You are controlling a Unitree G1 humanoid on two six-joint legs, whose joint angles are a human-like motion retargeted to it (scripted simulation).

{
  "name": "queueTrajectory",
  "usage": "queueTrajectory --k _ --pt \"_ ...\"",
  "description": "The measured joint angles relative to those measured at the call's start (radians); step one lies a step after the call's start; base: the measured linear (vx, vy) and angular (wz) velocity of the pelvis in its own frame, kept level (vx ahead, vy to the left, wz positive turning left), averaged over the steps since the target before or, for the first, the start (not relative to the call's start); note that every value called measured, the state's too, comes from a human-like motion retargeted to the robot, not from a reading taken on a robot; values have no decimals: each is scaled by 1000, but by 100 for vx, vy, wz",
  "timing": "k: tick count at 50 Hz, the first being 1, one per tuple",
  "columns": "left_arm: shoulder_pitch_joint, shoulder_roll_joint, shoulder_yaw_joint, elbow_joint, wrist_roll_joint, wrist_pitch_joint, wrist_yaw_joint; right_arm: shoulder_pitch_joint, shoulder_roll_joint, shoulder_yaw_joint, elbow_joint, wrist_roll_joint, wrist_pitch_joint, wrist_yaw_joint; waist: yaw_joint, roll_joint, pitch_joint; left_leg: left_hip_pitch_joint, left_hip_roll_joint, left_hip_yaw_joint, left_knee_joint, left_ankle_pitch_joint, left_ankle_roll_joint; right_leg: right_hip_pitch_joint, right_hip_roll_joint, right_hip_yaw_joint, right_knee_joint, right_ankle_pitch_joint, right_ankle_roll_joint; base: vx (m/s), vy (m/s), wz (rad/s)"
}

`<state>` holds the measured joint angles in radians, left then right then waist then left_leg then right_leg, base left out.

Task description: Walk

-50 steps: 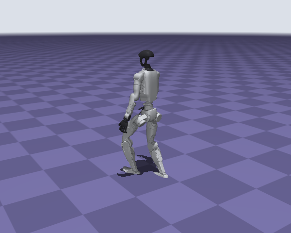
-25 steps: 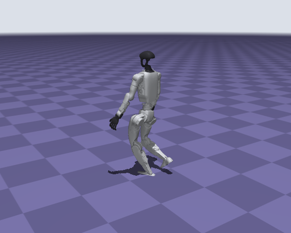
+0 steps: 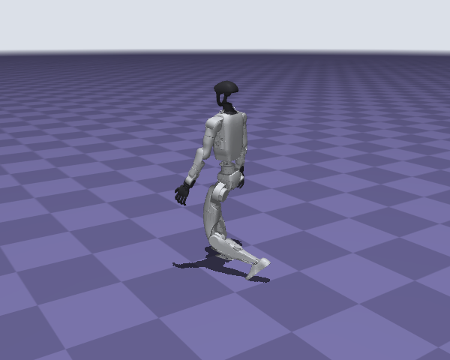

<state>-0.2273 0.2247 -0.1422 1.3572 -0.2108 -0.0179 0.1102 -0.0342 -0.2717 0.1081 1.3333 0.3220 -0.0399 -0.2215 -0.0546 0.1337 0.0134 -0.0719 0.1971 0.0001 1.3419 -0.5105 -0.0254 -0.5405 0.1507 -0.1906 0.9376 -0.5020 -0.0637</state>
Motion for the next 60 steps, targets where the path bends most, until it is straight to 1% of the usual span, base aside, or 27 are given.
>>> queueTrajectory --k 2,3,5,8,10,13,15,20,22,23,24,28,30,32,33,35,37,38,40,42,43,45,47,49,52,55,60 --pt "12 -1 0 7 0 5 2 -17 -21 9 -19 -8 -3 -6 24 31 4 -83 80 1 133 78 0 49 45 -12 -43 -7 -24 46 -12 4" --pt "14 0 -1 8 1 6 4 -26 -32 12 -28 -13 -4 -9 38 40 5 -126 111 4 184 85 12 76 61 -13 -67 -12 -30 46 -13 10" --pt "16 4 0 3 1 8 13 -48 -53 17 -46 -22 -4 -15 67 49 8 -213 155 14 253 48 47 133 79 -9 -114 -22 -35 47 -13 14" --pt "16 10 13 -10 -3 5 31 -82 -77 19 -70 -25 -5 -26 108 44 14 -329 164 42 244 -62 92 224 80 7 -170 -46 -27 47 -11 14" --pt "19 15 25 -15 -6 1 42 -105 -86 18 -85 -25 -7 -30 130 36 19 -392 147 68 175 -129 112 279 66 20 -195 -68 -17 49 -9 11" --pt "30 19 42 -12 -10 -5 54 -137 -90 16 -103 -21 -13 -35 148 15 21 -459 98 110 -8 -177 110 346 30 38 -223 -103 1 50 -6 9" --pt "40 21 52 -6 -12 -3 58 -156 -86 16 -113 -20 -14 -36 153 -5 16 -495 51 129 -157 -172 93 380 -1 46 -237 -125 16 50 -3 13" --pt "71 30 76 8 -3 6 56 -196 -64 30 -126 -37 -5 -23 136 -75 -29 -553 -95 150 -532 -80 53 405 -98 47 -240 -180 47 48 2 24" --pt "91 31 82 12 -3 9 56 -197 -53 37 -128 -43 -4 -19 138 -82 -32 -579 -113 143 -540 -65 47 410 -116 50 -193 -206 52 46 8 6" --pt "97 39 89 12 -4 12 54 -204 -49 40 -127 -47 -2 -15 137 -102 -48 -558 -144 151 -612 -37 53 416 -137 58 -200 -219 54 52 10 5" --pt "106 42 93 14 -6 14 54 -203 -44 44 -125 -50 0 -13 138 -111 -53 -559 -158 153 -614 -22 57 420 -152 62 -181 -231 56 50 12 2" --pt "140 50 111 24 -19 19 55 -182 -26 56 -113 -66 6 -10 153 -133 -68 -574 -186 157 -500 -3 86 437 -205 64 -69 -258 66 48 15 -14" --pt "156 69 118 29 -32 22 45 -168 -16 58 -97 -76 10 -2 158 -176 -66 -487 -248 177 -562 11 114 487 -263 77 -49 -247 83 53 19 0" --pt "167 68 124 30 -40 22 42 -147 -8 60 -87 -82 15 3 155 -193 -64 -473 -284 181 -519 -15 144 493 -305 84 32 -206 107 44 21 23" --pt "171 72 126 31 -46 21 36 -138 -6 59 -81 -86 17 11 154 -215 -61 -428 -325 189 -557 -22 164 505 -339 98 64 -176 127 43 22 34" --pt "178 66 128 29 -51 19 31 -114 3 59 -72 -89 21 20 143 -237 -56 -409 -370 195 -522 -51 191 502 -381 113 161 -82 167 39 21 46" --pt "174 67 125 27 -54 17 20 -97 8 54 -64 -88 25 39 130 -271 -51 -342 -441 199 -592 -48 220 480 -445 140 265 51 209 36 20 51" --pt "175 61 120 25 -53 16 19 -86 13 54 -62 -87 26 42 120 -280 -47 -338 -459 200 -567 -64 230 469 -471 143 325 98 216 34 18 54" --pt "154 60 108 23 -45 17 11 -79 18 47 -58 -80 28 57 98 -300 -42 -280 -514 188 -646 -52 251 413 -525 165 430 185 221 34 17 58" --pt "141 51 83 20 -29 17 10 -64 28 47 -58 -75 27 56 67 -310 -32 -262 -544 180 -618 -75 261 373 -573 169 524 181 198 33 13 60" --pt "118 51 71 22 -18 19 8 -66 29 44 -59 -72 28 56 53 -304 -30 -231 -554 163 -658 -69 263 338 -583 173 553 173 180 33 10 58" --pt "98 42 38 19 4 20 8 -53 39 47 -62 -68 25 51 17 -309 -18 -212 -575 153 -631 -87 263 293 -622 174 609 103 142 32 6 57" --pt "39 40 12 27 31 28 4 -58 42 51 -74 -63 23 45 -14 -274 -14 -162 -558 117 -686 -85 250 226 -600 161 605 40 99 34 3 44" --pt "-7 34 -17 27 52 29 6 -53 48 63 -86 -64 21 39 -46 -252 -6 -135 -544 97 -693 -93 232 173 -580 145 581 -30 66 32 -2 39" --pt "-81 29 -55 22 72 26 14 -43 57 91 -104 -69 18 35 -87 -222 2 -102 -514 73 -700 -107 198 102 -522 114 496 -103 42 30 -6 28" --pt "-156 31 -90 9 83 16 27 -33 64 125 -115 -78 16 37 -113 -199 8 -74 -480 61 -710 -122 168 45 -449 82 378 -124 44 29 -8 9" --pt "-265 39 -132 -33 103 -10 50 -25 68 182 -105 -100 11 40 -123 -174 3 -40 -424 70 -733 -151 133 -8 -342 19 181 -96 74 27 -7 -20"
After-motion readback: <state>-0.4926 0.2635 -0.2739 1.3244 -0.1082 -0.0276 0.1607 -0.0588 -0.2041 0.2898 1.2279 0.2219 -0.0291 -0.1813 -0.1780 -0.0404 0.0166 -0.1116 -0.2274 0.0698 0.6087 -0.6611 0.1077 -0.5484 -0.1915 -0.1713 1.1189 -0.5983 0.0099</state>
